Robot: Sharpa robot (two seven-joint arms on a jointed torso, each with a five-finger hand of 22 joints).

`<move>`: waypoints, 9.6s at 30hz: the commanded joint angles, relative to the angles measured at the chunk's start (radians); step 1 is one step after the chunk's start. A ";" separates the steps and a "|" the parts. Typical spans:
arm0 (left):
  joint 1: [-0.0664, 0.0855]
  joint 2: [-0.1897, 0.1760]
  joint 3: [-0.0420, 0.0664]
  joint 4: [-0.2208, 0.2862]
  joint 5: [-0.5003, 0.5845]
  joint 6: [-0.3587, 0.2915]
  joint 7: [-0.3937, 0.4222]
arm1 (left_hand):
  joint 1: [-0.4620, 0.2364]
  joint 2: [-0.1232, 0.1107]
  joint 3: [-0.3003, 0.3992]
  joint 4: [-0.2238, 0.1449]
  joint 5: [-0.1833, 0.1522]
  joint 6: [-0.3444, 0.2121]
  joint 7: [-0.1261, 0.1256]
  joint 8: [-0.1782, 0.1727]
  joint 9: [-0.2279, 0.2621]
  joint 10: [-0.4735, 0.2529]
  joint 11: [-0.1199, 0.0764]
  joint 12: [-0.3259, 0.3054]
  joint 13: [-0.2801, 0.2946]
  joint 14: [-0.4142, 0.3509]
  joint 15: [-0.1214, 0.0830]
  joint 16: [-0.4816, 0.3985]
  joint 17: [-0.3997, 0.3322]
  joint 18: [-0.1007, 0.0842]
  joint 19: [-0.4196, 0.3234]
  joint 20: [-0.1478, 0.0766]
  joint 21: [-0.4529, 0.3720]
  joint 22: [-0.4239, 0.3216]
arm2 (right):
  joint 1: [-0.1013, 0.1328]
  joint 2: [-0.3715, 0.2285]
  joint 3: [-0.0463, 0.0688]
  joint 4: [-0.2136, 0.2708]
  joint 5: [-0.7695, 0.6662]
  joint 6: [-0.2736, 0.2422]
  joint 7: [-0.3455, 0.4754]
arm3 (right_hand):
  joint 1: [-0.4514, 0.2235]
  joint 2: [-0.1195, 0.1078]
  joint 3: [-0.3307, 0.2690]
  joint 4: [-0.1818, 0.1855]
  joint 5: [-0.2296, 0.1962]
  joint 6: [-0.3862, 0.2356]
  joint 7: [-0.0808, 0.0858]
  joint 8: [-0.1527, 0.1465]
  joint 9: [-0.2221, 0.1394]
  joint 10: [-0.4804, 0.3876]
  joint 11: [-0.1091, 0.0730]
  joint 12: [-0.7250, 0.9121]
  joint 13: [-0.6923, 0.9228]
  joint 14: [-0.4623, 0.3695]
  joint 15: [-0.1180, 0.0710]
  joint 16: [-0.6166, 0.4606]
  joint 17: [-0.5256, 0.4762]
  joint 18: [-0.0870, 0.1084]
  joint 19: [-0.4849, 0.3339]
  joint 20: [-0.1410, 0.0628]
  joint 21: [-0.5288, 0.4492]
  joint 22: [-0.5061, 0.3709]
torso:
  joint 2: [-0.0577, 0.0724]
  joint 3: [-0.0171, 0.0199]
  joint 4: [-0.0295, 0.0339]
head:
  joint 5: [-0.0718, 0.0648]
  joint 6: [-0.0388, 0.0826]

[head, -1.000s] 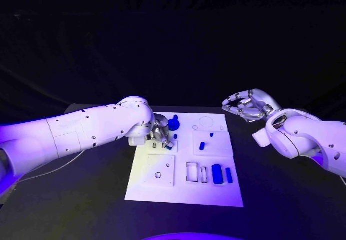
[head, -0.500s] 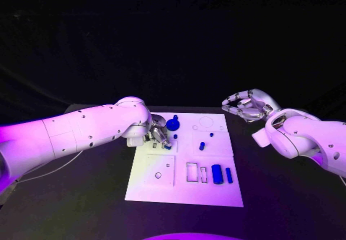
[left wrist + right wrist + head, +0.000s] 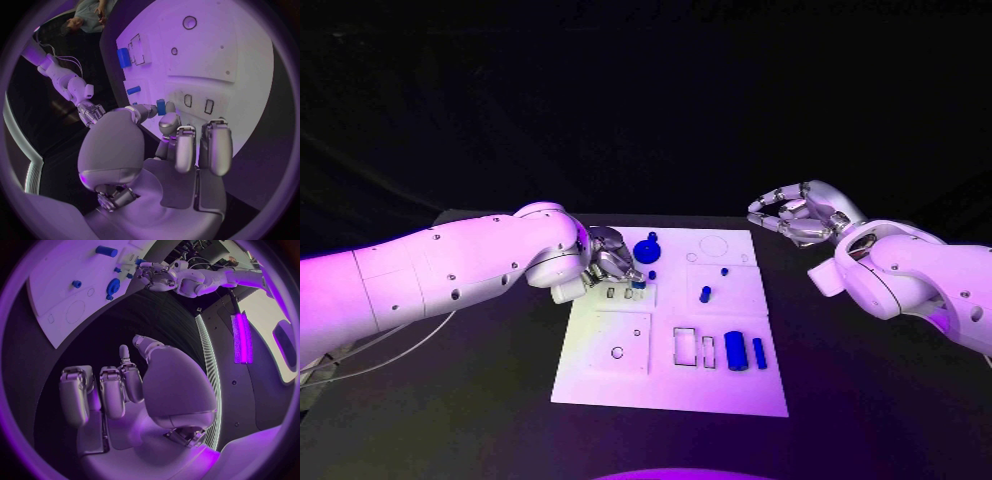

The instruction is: Assemble the parts on the task board

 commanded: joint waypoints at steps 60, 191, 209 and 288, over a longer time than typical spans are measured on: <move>-0.026 0.041 -0.006 -0.023 -0.210 0.054 -0.097 | -0.050 -0.013 0.219 -0.228 0.083 0.033 -0.017 0.025 0.033 0.045 -0.015 0.039 0.042 0.104 -0.015 0.004 0.263 -0.011 0.015 -0.012 0.013 0.076 | -0.001 0.007 -0.001 -0.012 0.005 -0.041 0.026 | -0.005 -0.008 0.006 0.004 0.016 -0.017 0.001 0.007 0.003 -0.019 0.003 -0.017 0.092 0.076 -0.003 -0.012 0.150 0.010 0.046 -0.001 -0.026 0.198 | -0.001 -0.0002 0.0000 | 0.015 -0.006; -0.034 0.056 -0.008 -0.041 -0.290 0.064 -0.123 | -0.195 -0.023 -0.138 -0.014 0.061 0.084 -0.062 0.046 0.078 0.106 -0.050 0.103 0.122 0.104 -0.045 0.004 0.263 -0.023 0.044 -0.036 0.033 0.128 | -0.005 0.023 -0.001 -0.023 0.002 -0.037 0.030 | -0.011 -0.011 0.007 0.007 0.024 -0.021 0.002 0.011 0.005 -0.021 0.004 -0.019 0.090 0.075 -0.002 -0.014 0.146 0.011 0.042 -0.001 -0.032 0.194 | -0.002 0.0001 0.0011 | 0.008 -0.022; -0.033 0.040 -0.006 -0.028 -0.269 0.040 -0.121 | -0.205 -0.018 -0.255 0.069 -0.057 0.090 -0.061 0.040 0.077 0.109 -0.048 0.106 0.130 0.104 -0.044 0.004 0.263 -0.024 0.047 -0.036 0.035 0.135 | -0.005 0.021 -0.001 -0.025 0.002 -0.044 0.031 | -0.021 -0.016 0.004 0.014 0.015 -0.025 0.002 0.012 0.006 -0.022 0.005 -0.020 0.089 0.074 -0.002 -0.016 0.143 0.012 0.041 0.000 -0.035 0.192 | -0.001 -0.0005 0.0021 | 0.005 -0.021; 0.013 0.136 0.047 -0.359 -0.327 0.194 -0.010 | -0.126 0.018 -0.355 0.070 -0.138 0.004 -0.012 -0.052 0.020 -0.029 -0.005 -0.087 -0.092 0.104 -0.008 0.004 0.263 -0.004 0.006 -0.009 -0.024 0.045 | -0.007 0.024 -0.001 -0.045 0.005 -0.046 0.037 | -0.014 -0.013 0.013 0.012 0.015 -0.027 0.000 0.018 0.010 -0.081 0.002 -0.081 0.022 0.065 -0.004 -0.029 0.111 0.020 0.023 -0.002 -0.063 0.171 | -0.001 0.0008 0.0006 | 0.013 -0.004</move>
